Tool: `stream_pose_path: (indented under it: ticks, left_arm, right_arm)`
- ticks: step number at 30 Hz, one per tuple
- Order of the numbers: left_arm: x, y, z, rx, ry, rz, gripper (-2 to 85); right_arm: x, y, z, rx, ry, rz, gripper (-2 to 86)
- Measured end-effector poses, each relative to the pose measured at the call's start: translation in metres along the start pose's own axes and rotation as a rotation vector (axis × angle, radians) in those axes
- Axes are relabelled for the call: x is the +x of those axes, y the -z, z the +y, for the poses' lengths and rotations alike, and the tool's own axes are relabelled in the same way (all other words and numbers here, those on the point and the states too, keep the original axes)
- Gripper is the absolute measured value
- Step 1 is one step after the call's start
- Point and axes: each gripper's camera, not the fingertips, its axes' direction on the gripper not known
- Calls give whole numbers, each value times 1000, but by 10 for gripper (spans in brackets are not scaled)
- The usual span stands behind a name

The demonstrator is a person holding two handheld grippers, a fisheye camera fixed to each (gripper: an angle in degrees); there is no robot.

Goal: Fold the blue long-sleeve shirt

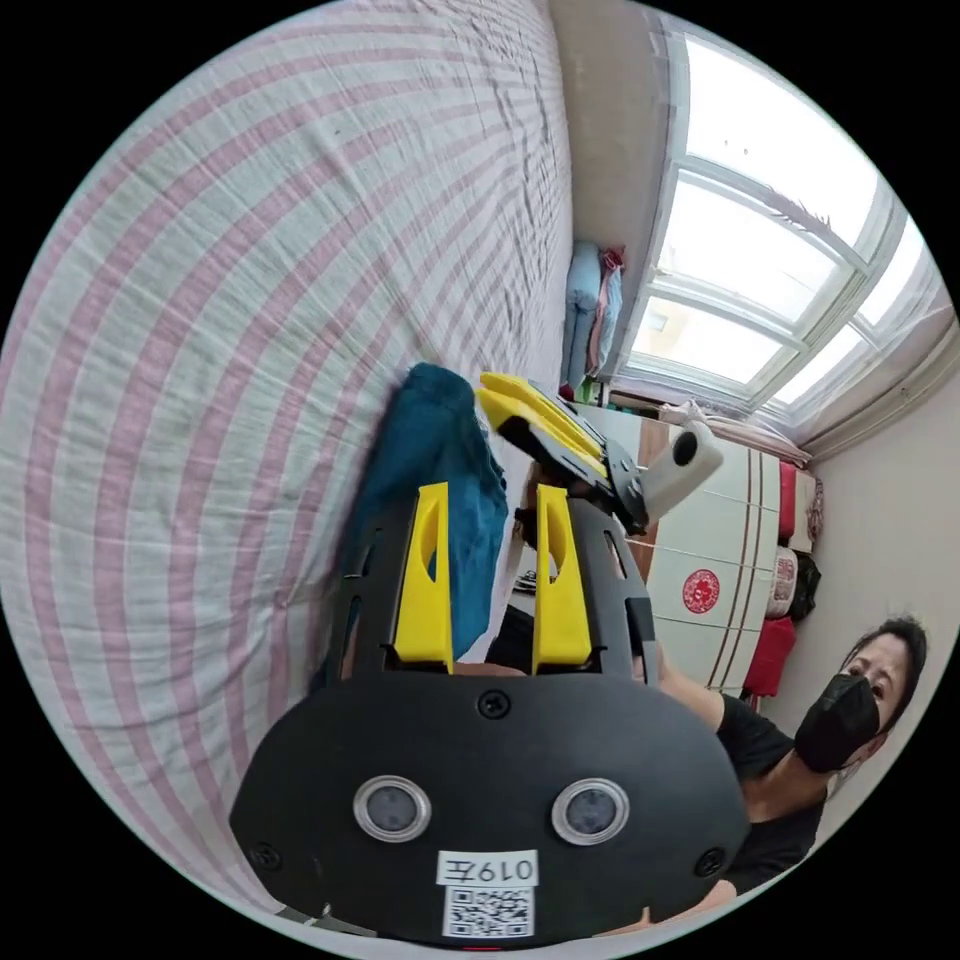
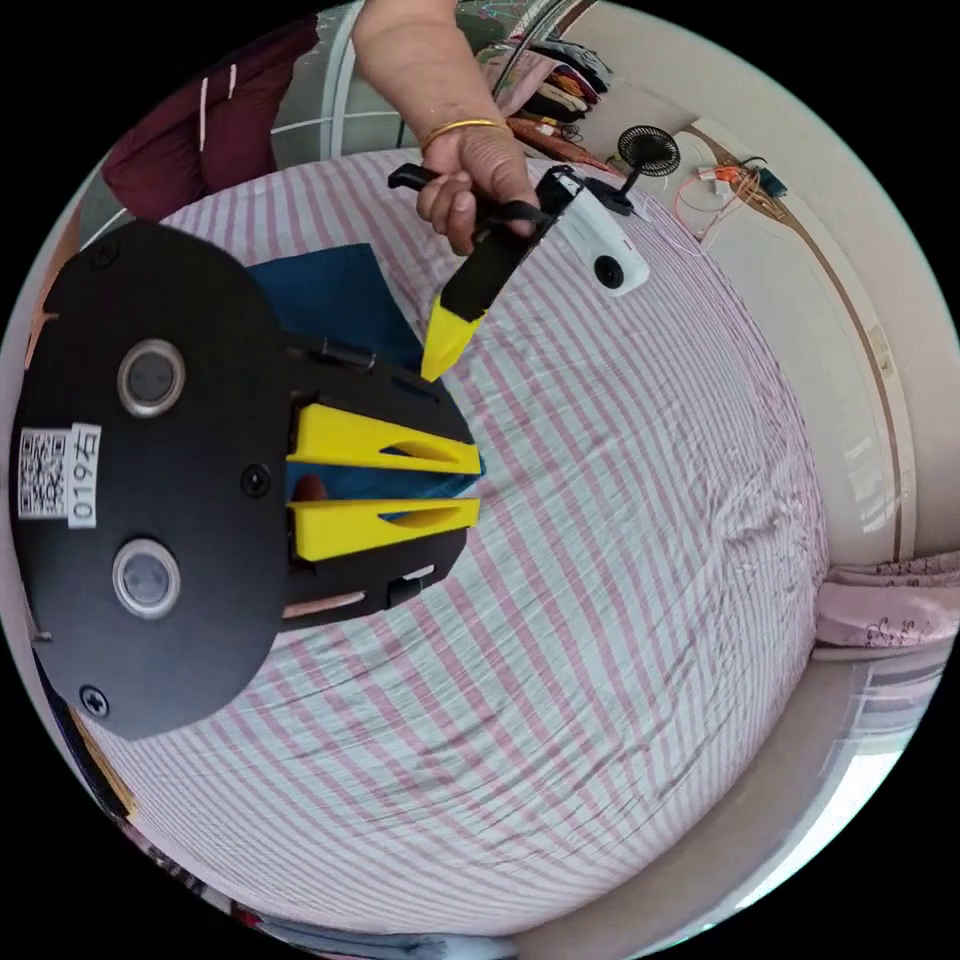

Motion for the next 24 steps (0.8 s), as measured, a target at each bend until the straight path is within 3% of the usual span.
stream_pose_path:
  ticks: [4, 10, 12, 15, 22, 24]
  left_arm:
    - [-7, -22, 42, 129, -53, 62, 84]
    - [23, -90, 127, 145, -266, -170, 25]
    - [53, -132, 183, 99, -470, -452, 17]
    - [71, -193, 265, -3, -644, -724, 16]
    - [39, -274, 413, -214, -459, -713, 67]
    - [28, -302, 463, -271, -467, -839, 101]
  right_arm:
    - [-11, 75, 77, 185, -212, 159, 18]
    - [-59, 166, 217, 421, -476, -15, -8]
    - [-93, 189, 243, 410, -500, 10, -9]
    - [-159, 225, 266, 332, -474, 106, -9]
    - [-263, 304, 331, 185, -709, 124, 3]
    - [-289, 319, 346, 122, -732, 173, 39]
